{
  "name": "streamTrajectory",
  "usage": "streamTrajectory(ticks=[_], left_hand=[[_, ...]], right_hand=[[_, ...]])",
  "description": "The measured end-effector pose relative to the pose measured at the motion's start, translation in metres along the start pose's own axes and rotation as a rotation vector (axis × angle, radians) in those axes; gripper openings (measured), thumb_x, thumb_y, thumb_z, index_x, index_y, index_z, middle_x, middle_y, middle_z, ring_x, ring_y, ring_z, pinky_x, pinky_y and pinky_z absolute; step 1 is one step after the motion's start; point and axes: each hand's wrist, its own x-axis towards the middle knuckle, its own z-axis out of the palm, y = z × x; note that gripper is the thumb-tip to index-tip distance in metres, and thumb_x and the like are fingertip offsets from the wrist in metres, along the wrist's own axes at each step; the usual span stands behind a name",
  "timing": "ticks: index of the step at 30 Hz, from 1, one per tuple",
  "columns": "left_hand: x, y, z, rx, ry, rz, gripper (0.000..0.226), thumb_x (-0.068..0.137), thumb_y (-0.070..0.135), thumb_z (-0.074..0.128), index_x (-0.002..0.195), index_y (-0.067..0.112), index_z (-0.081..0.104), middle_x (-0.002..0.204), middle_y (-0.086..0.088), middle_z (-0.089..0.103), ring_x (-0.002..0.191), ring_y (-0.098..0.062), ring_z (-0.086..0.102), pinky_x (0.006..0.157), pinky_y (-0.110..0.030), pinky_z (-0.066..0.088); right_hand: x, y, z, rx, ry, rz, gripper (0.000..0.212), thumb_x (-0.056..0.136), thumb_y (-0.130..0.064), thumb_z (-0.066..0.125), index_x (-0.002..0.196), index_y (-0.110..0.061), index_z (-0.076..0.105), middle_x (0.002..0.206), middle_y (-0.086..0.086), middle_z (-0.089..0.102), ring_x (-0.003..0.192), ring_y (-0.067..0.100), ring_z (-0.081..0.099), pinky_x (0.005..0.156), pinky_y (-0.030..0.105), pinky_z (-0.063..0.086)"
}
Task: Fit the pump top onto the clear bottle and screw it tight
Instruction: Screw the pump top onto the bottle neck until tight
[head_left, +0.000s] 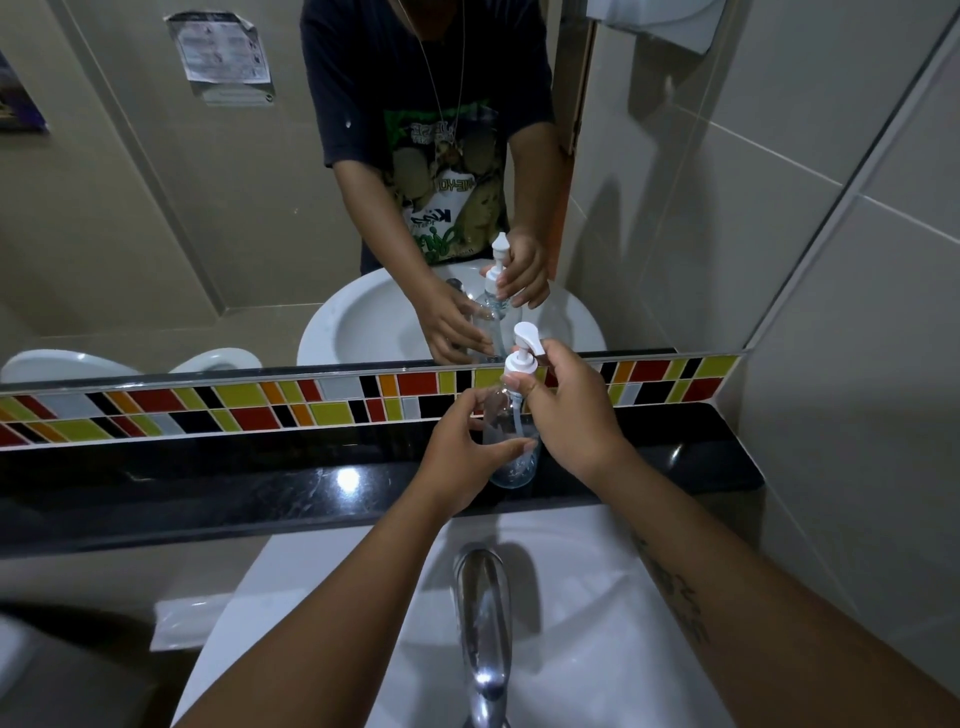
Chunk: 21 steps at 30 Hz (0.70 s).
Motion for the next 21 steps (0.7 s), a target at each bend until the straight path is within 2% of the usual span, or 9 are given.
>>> streamTrajectory(ticks=[4, 6, 8, 10, 12, 15, 17, 19, 21], left_hand=[[0.001, -0.001, -0.002, 0.004, -0.013, -0.011, 0.057, 0.075, 0.014, 0.088, 0.123, 0.027, 0.059, 0.115, 0.011, 0.067, 0.096, 0.009, 0.063, 0.067, -0.012, 0.055], [0.002, 0.001, -0.005, 0.018, -0.04, -0.029, 0.062, 0.073, 0.018, 0.089, 0.124, 0.031, 0.058, 0.116, 0.014, 0.066, 0.098, 0.004, 0.064, 0.065, -0.01, 0.054], [0.004, 0.004, -0.011, 0.055, -0.078, -0.039, 0.063, 0.074, 0.021, 0.089, 0.126, 0.035, 0.057, 0.117, 0.018, 0.064, 0.104, 0.0, 0.061, 0.067, -0.015, 0.056], [0.006, 0.006, -0.016, 0.094, -0.109, -0.042, 0.063, 0.074, 0.023, 0.089, 0.127, 0.035, 0.058, 0.118, 0.019, 0.063, 0.109, -0.003, 0.059, 0.076, -0.022, 0.056], [0.007, 0.007, -0.018, 0.12, -0.097, -0.041, 0.064, 0.072, 0.024, 0.09, 0.126, 0.034, 0.058, 0.116, 0.018, 0.064, 0.105, -0.004, 0.061, 0.072, -0.02, 0.057], [0.006, 0.008, -0.016, 0.129, -0.038, -0.038, 0.062, 0.064, 0.027, 0.094, 0.112, 0.038, 0.057, 0.111, 0.016, 0.065, 0.097, -0.006, 0.064, 0.06, -0.013, 0.054], [0.005, 0.007, -0.014, 0.137, -0.026, -0.03, 0.066, 0.057, 0.039, 0.095, 0.109, 0.04, 0.055, 0.113, 0.015, 0.064, 0.099, -0.008, 0.064, 0.063, -0.018, 0.055], [0.004, 0.006, -0.012, 0.142, -0.021, -0.023, 0.071, 0.049, 0.053, 0.09, 0.108, 0.041, 0.053, 0.114, 0.017, 0.062, 0.101, -0.007, 0.063, 0.068, -0.02, 0.055], [0.003, 0.008, -0.011, 0.144, -0.014, -0.013, 0.073, 0.049, 0.055, 0.089, 0.111, 0.047, 0.051, 0.113, 0.023, 0.06, 0.099, -0.002, 0.063, 0.065, -0.017, 0.055]], right_hand=[[-0.003, -0.001, 0.003, 0.005, 0.03, 0.002, 0.024, 0.09, -0.018, 0.065, 0.111, -0.011, 0.06, 0.105, 0.004, 0.066, 0.094, 0.015, 0.06, 0.07, 0.019, 0.045], [-0.001, 0.0, -0.002, 0.051, -0.016, 0.02, 0.028, 0.089, -0.02, 0.067, 0.115, -0.012, 0.061, 0.108, 0.002, 0.068, 0.098, 0.014, 0.062, 0.078, 0.024, 0.05], [0.002, 0.004, -0.01, 0.073, -0.1, 0.036, 0.037, 0.088, -0.021, 0.069, 0.123, -0.015, 0.059, 0.116, -0.002, 0.067, 0.107, 0.011, 0.06, 0.086, 0.027, 0.051], [0.003, 0.007, -0.018, 0.113, -0.178, 0.053, 0.054, 0.084, -0.019, 0.073, 0.133, -0.021, 0.051, 0.124, -0.011, 0.059, 0.116, 0.004, 0.053, 0.087, 0.013, 0.044], [0.005, 0.007, -0.024, 0.172, -0.197, 0.066, 0.067, 0.081, -0.018, 0.076, 0.139, -0.024, 0.044, 0.127, -0.013, 0.055, 0.12, 0.001, 0.048, 0.09, 0.012, 0.04], [0.008, 0.004, -0.027, 0.227, -0.19, 0.066, 0.064, 0.079, -0.018, 0.078, 0.135, -0.029, 0.049, 0.128, -0.015, 0.058, 0.12, 0.005, 0.052, 0.099, 0.032, 0.045], [0.009, -0.001, -0.023, 0.233, -0.201, 0.045, 0.056, 0.079, -0.016, 0.077, 0.128, -0.033, 0.055, 0.121, -0.011, 0.065, 0.114, 0.008, 0.057, 0.096, 0.039, 0.049], [0.009, -0.005, -0.018, 0.188, -0.185, 0.015, 0.053, 0.08, -0.017, 0.076, 0.125, -0.035, 0.055, 0.113, -0.009, 0.067, 0.107, 0.008, 0.061, 0.092, 0.039, 0.052], [0.011, -0.008, -0.018, 0.182, -0.153, 0.006, 0.059, 0.08, -0.02, 0.077, 0.131, -0.034, 0.051, 0.114, -0.008, 0.066, 0.106, 0.007, 0.061, 0.089, 0.03, 0.052]])
